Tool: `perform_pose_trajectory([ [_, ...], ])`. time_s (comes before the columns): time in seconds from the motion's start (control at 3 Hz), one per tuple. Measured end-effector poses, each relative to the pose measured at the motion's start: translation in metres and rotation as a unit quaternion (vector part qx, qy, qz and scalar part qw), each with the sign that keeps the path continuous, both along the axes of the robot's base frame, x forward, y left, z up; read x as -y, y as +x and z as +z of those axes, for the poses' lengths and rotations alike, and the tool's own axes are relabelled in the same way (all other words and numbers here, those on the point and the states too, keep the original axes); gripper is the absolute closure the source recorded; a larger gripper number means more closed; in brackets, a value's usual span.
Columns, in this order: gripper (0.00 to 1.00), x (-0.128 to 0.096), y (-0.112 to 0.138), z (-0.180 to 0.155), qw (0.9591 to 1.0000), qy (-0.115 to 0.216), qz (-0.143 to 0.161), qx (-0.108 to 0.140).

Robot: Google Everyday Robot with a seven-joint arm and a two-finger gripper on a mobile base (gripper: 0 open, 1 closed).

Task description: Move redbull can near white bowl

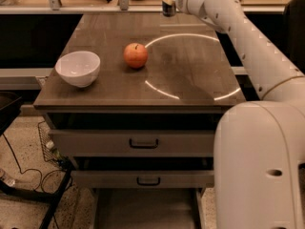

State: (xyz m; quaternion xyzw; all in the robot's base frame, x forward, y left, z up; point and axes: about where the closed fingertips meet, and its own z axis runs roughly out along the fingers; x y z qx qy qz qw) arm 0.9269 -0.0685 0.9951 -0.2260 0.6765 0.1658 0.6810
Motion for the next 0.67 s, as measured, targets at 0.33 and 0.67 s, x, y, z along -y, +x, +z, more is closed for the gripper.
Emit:
perform_pose_trajectory([
  [0.33,1.00,0.026,-0.028,0.016,0.9999,0.008,-0.009,0.000],
  [0.67,1.00,0.052,-0.060,0.022,0.9998,0.017,-0.011,-0.006],
])
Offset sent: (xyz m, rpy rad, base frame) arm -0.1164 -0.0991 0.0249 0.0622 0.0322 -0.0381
